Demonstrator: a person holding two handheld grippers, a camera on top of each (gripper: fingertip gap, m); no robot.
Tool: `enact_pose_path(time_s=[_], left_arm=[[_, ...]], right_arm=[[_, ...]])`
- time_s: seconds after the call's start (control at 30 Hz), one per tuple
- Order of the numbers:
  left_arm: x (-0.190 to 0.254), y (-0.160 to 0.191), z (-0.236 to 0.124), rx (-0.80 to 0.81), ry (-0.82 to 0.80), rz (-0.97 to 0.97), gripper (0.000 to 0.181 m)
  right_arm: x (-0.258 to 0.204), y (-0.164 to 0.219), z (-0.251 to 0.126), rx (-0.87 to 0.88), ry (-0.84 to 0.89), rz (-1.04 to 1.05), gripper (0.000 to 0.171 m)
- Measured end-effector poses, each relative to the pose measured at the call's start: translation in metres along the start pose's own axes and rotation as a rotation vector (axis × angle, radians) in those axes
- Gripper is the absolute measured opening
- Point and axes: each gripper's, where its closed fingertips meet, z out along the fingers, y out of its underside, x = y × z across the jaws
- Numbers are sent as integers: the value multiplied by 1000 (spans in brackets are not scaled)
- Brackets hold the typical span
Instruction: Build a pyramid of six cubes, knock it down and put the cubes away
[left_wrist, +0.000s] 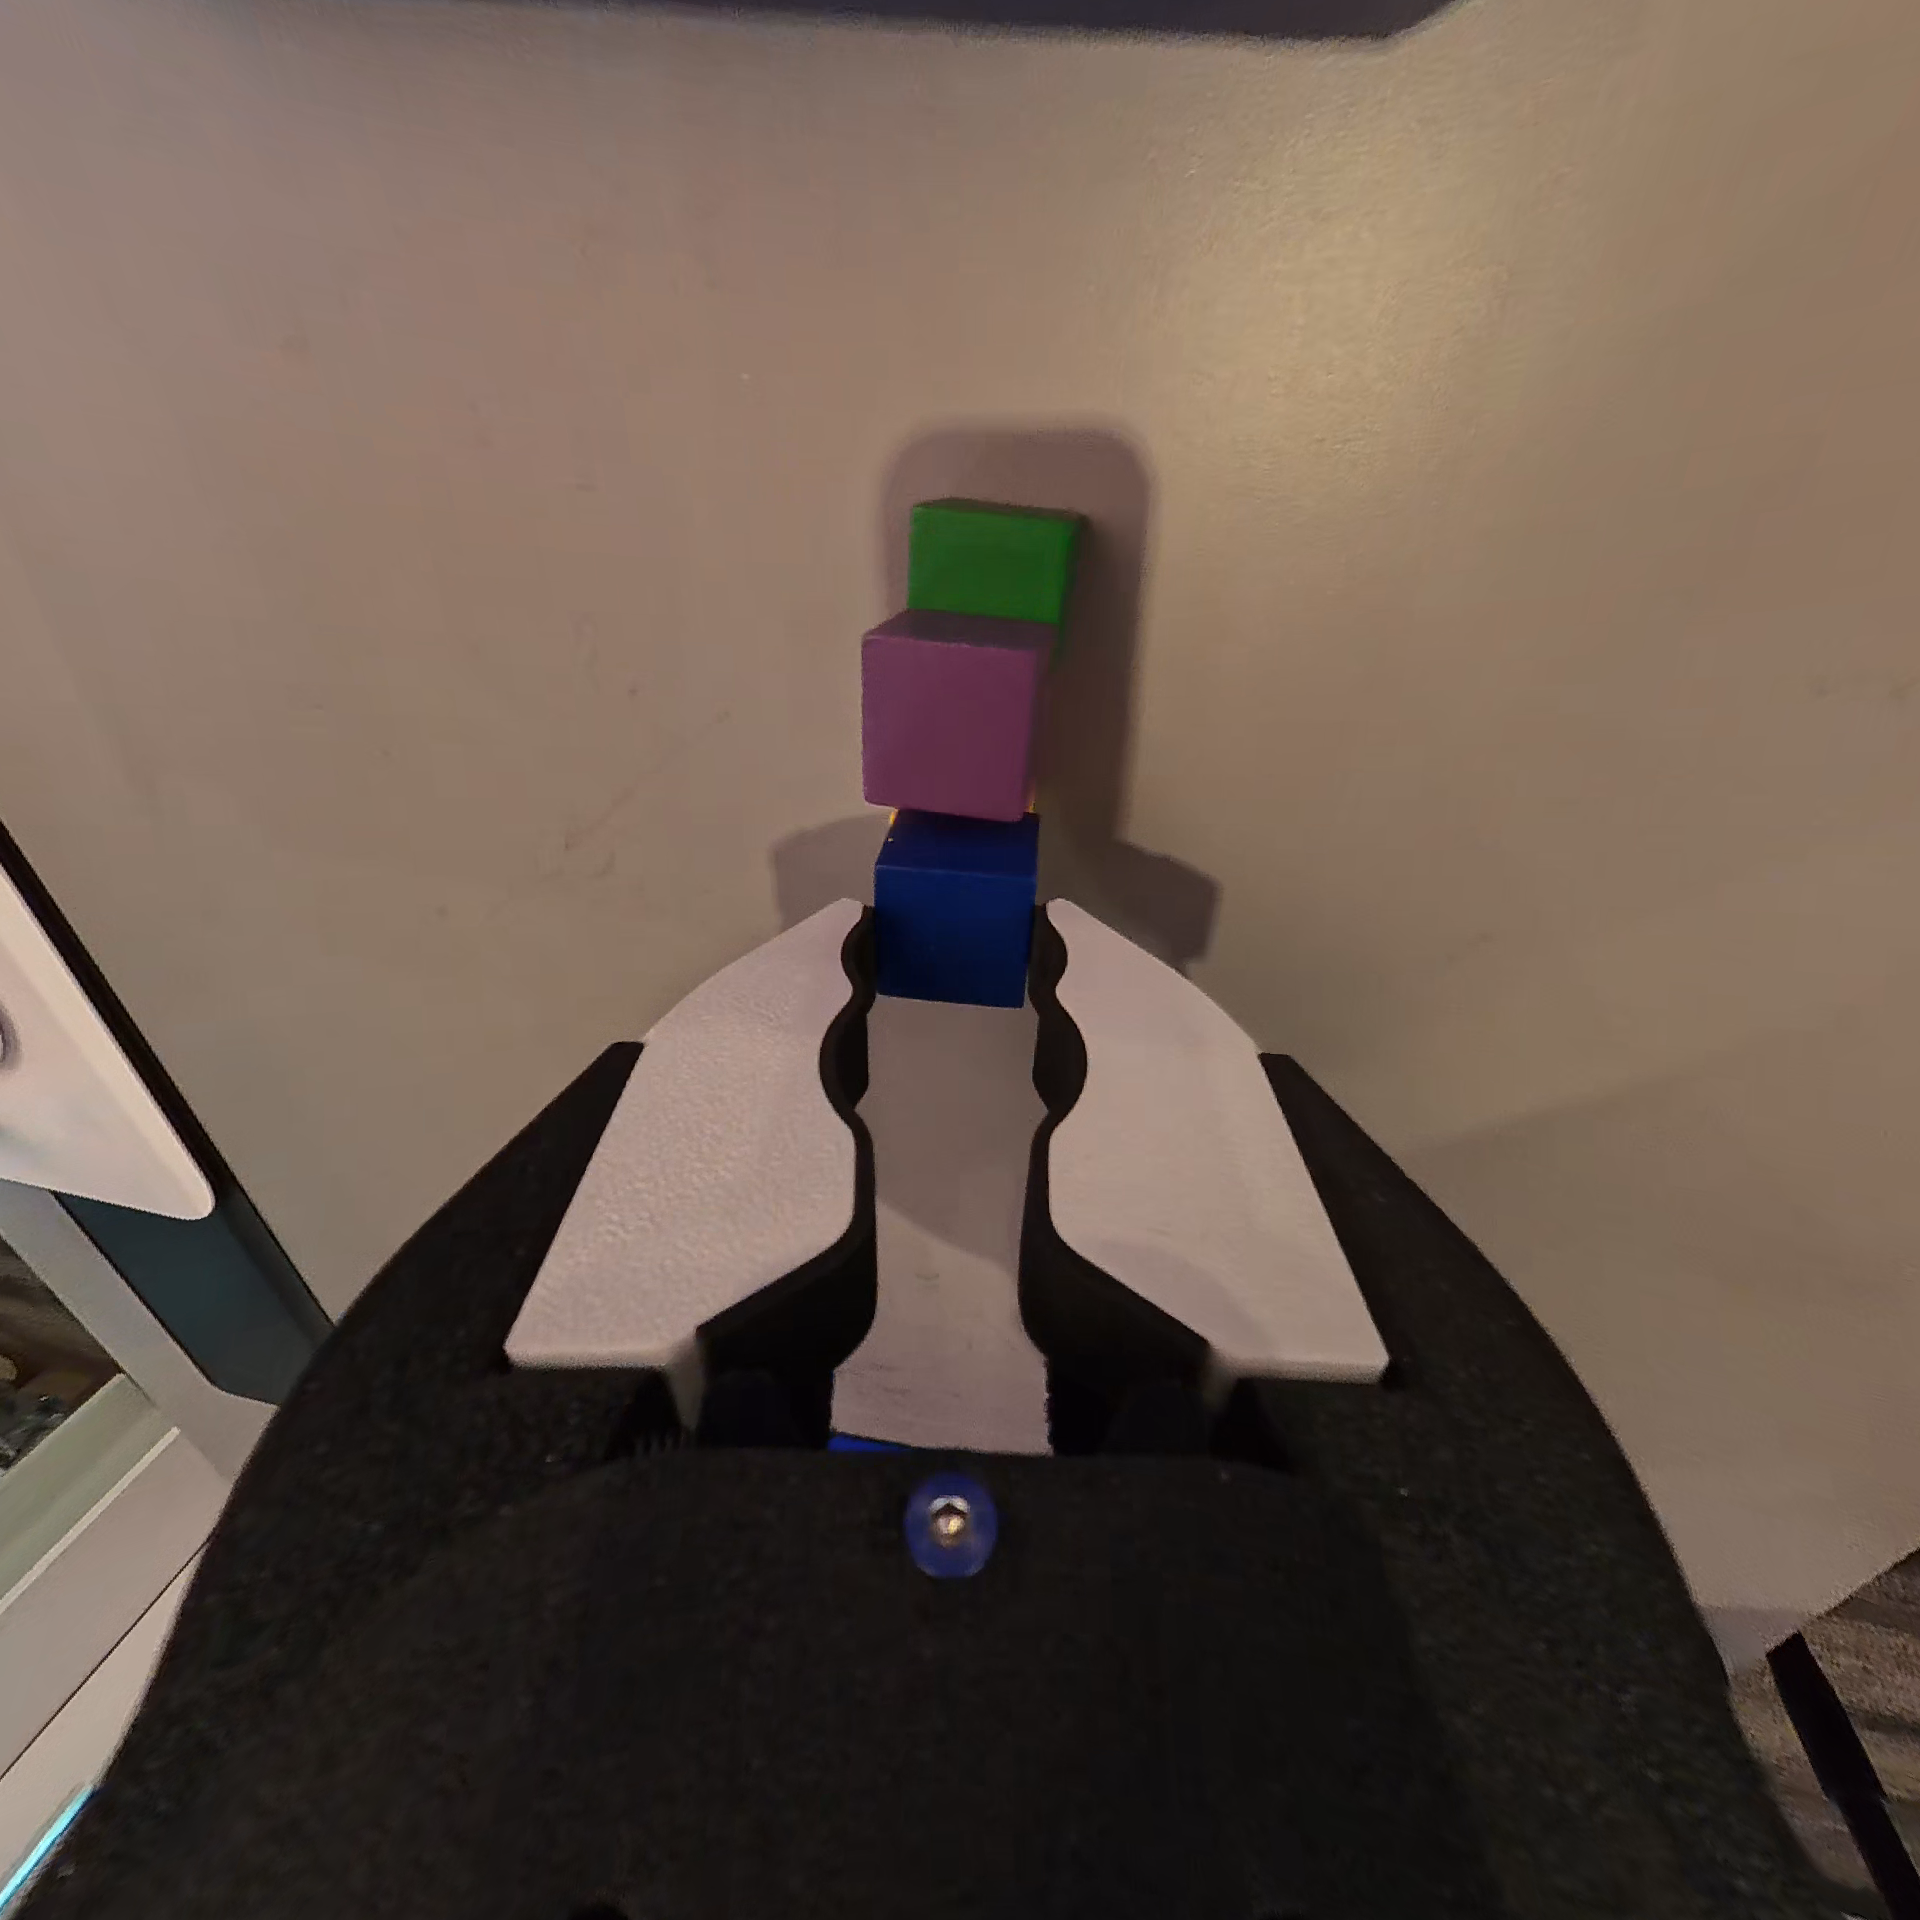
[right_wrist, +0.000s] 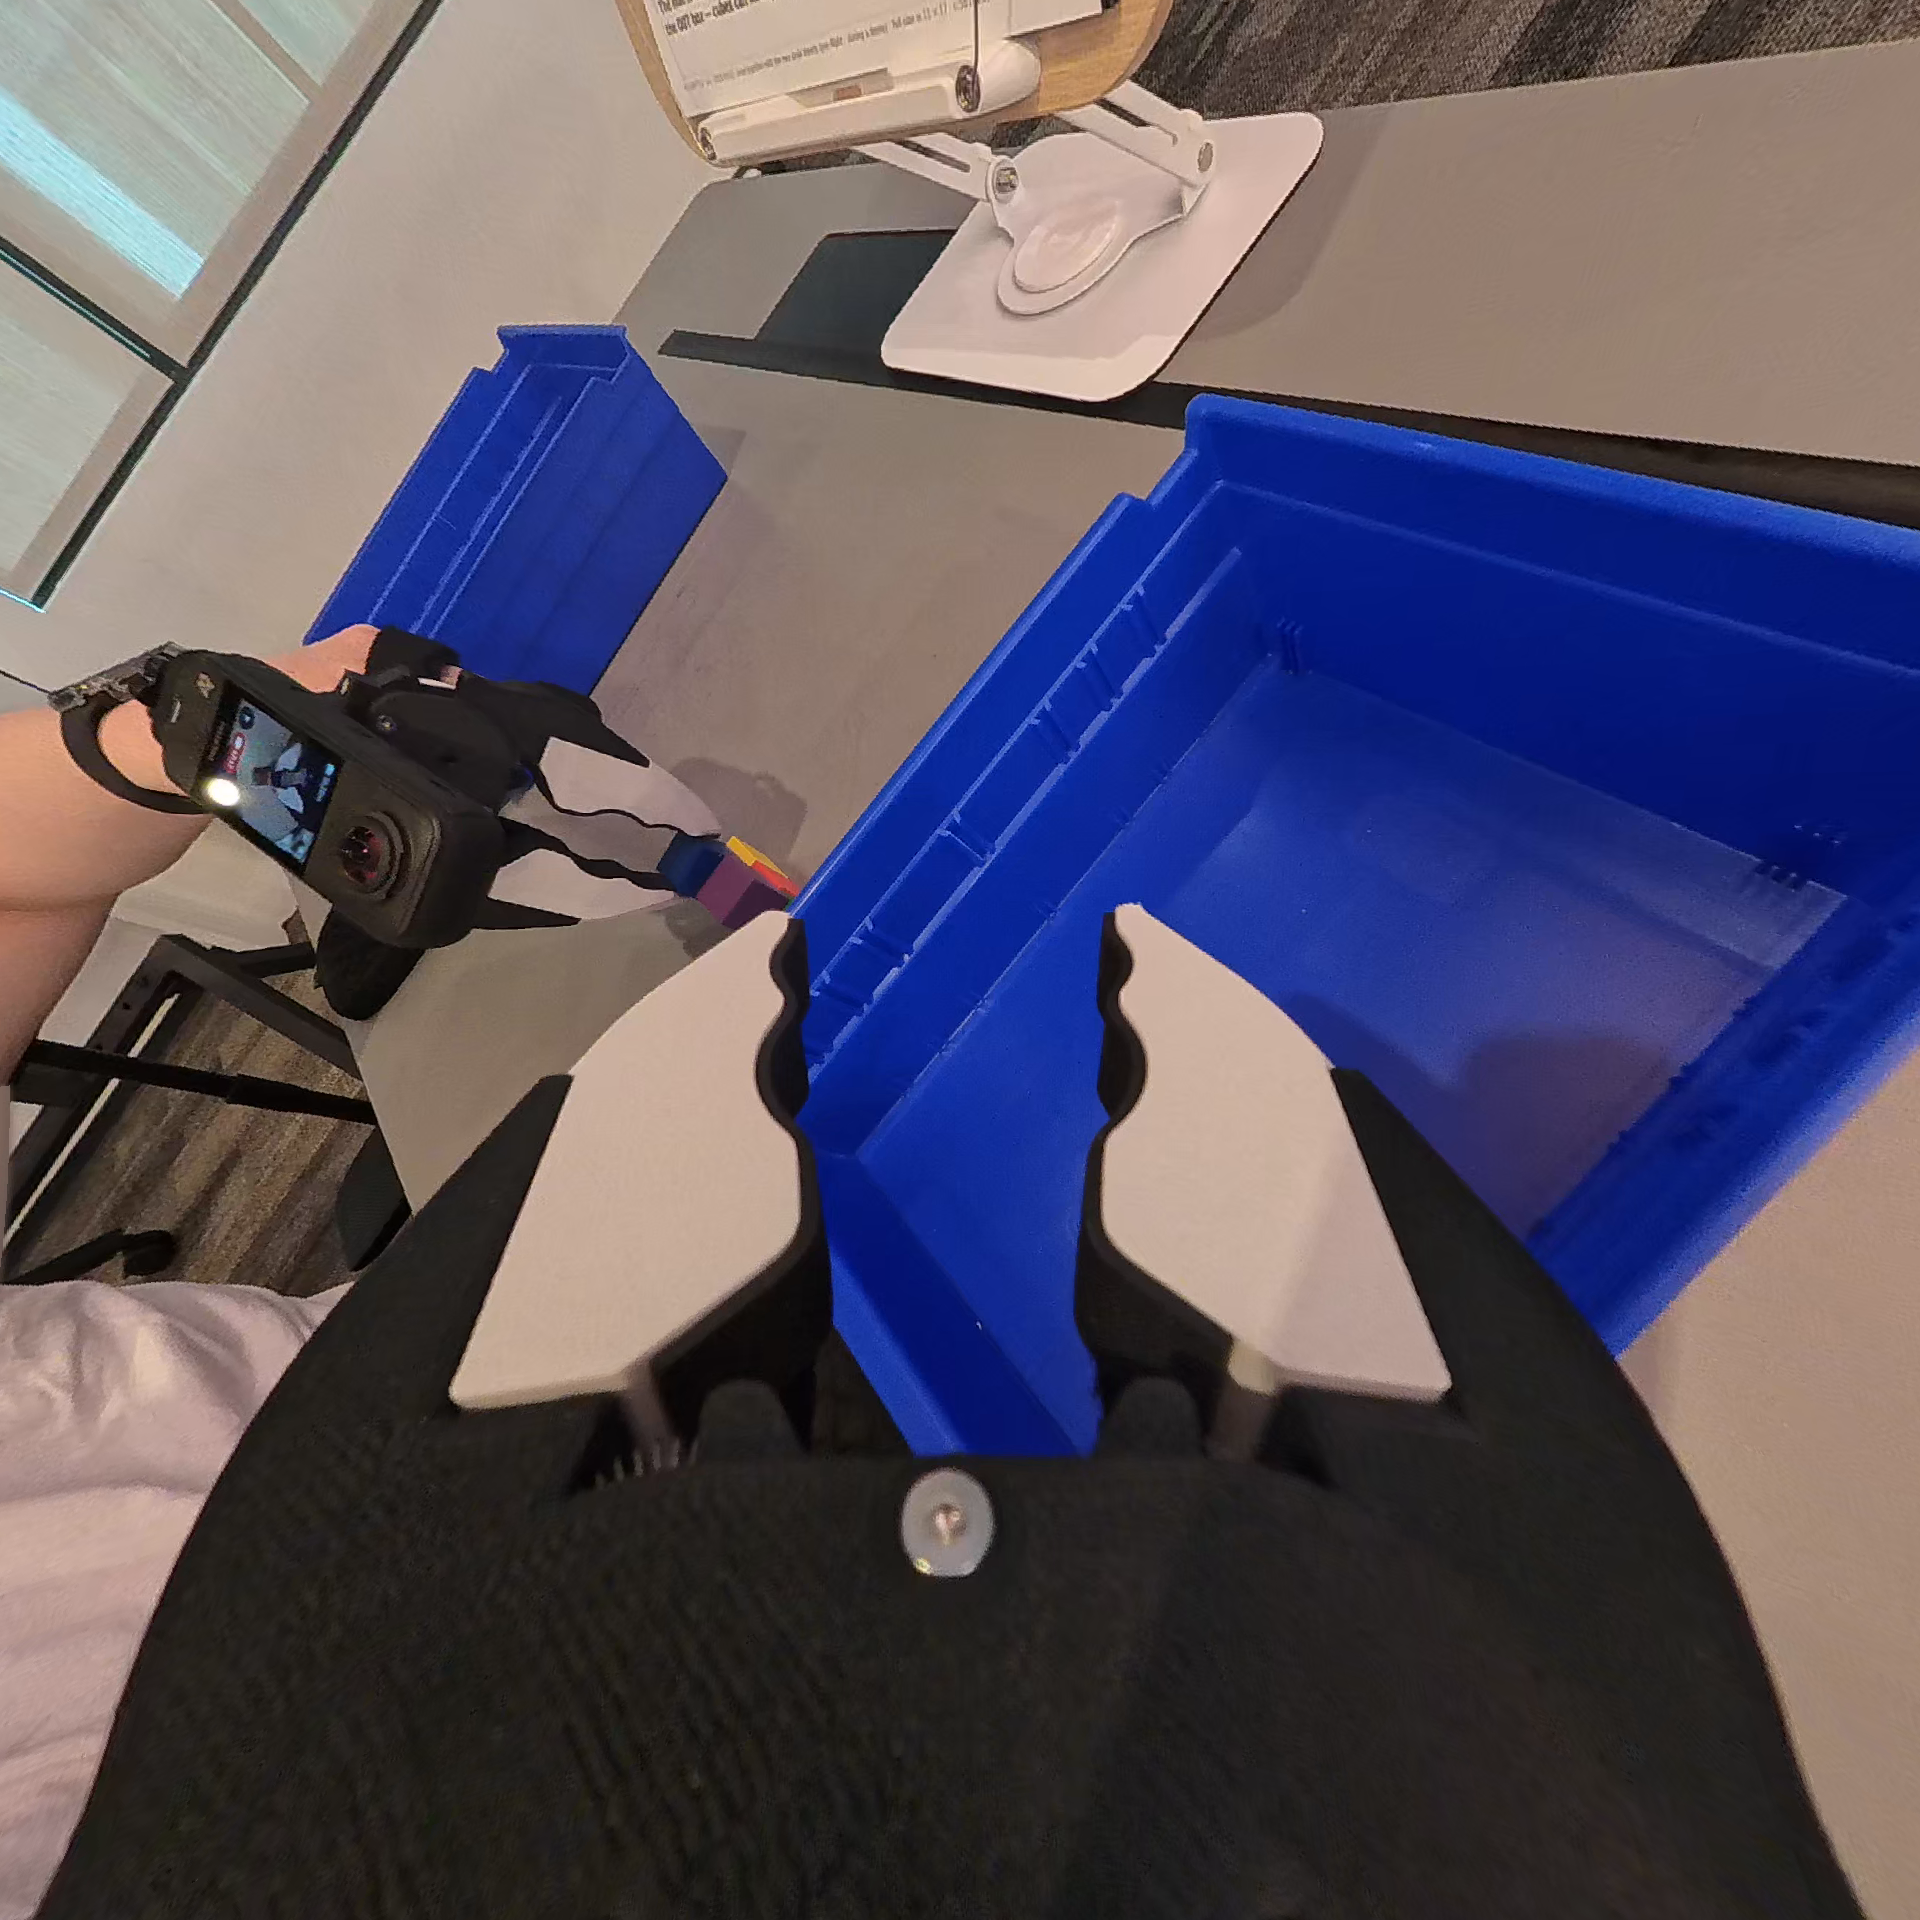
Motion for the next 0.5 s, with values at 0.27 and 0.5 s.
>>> enact_pose_path(time_s=[0.27,0.5], left_arm=[[-3,-1,0,10,-1,-4,28],[-5,-2,3,-2,-9,14,28]], right_arm=[[1,0,1,-7,0,1,55],[1,1,2,-16,1,1,55]])
